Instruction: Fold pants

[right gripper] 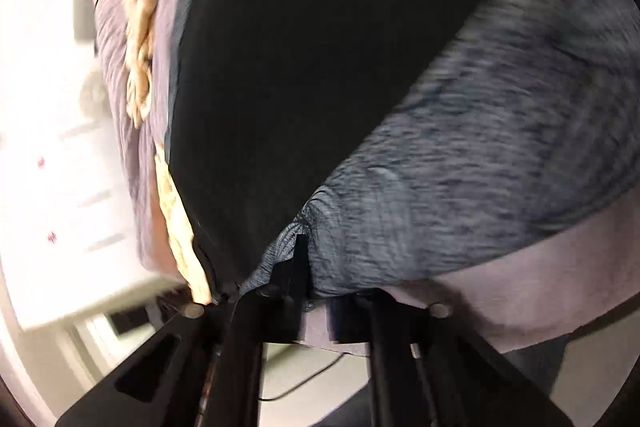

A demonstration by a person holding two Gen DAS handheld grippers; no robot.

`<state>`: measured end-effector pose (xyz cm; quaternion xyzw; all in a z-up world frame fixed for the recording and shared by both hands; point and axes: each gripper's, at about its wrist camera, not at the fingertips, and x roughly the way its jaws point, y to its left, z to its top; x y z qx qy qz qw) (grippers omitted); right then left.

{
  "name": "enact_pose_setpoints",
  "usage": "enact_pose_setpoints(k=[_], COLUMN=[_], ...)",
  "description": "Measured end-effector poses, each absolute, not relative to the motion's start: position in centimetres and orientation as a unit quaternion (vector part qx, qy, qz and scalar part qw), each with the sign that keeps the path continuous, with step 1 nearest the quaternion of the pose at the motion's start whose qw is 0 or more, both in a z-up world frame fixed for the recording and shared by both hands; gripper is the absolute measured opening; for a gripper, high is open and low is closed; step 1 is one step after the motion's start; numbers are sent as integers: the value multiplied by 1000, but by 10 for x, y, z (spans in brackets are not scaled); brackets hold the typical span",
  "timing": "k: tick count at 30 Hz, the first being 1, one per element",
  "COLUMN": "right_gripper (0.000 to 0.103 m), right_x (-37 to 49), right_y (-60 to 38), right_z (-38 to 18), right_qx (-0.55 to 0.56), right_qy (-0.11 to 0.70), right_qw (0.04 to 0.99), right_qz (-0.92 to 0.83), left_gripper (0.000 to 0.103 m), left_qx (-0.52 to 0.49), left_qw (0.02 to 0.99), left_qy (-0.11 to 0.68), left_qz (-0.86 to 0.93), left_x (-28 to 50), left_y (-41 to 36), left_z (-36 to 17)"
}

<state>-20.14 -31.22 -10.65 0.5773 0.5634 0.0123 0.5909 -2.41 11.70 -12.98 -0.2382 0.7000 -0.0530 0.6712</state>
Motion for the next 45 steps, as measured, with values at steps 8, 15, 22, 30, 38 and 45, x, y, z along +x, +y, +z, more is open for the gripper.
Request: enact_pose_setpoints(k=[8,15,22,30,38,45], right_gripper=[7,8,11,59,59,59], right_x=[-111,29,127,128,23,-158], right_y=[-316,-339,-331,-334,-374,-479], right_z=[-24,23,-55,-73,9,19], right_qx=[441,366,355,397,330,388], right_qy=[584,574,624,620,596,568], right_qw=[673,715,685,668,727,719], right_qz=[106,161,120,114,87,-102], left_gripper=[37,62,75,75,75,75], left_qx=[-255,-181,-108,-69,-27,33], left_qw=[741,824,820,832,797,741], left_qy=[621,537,555,543,591,618], left_qz=[-34,9,88,94,-119,-262], left_x=[27,141,206,187,111,59], left_y=[93,68,68,90,-31,-170], left_z=[-48,-29,-92,-35,-31,-43])
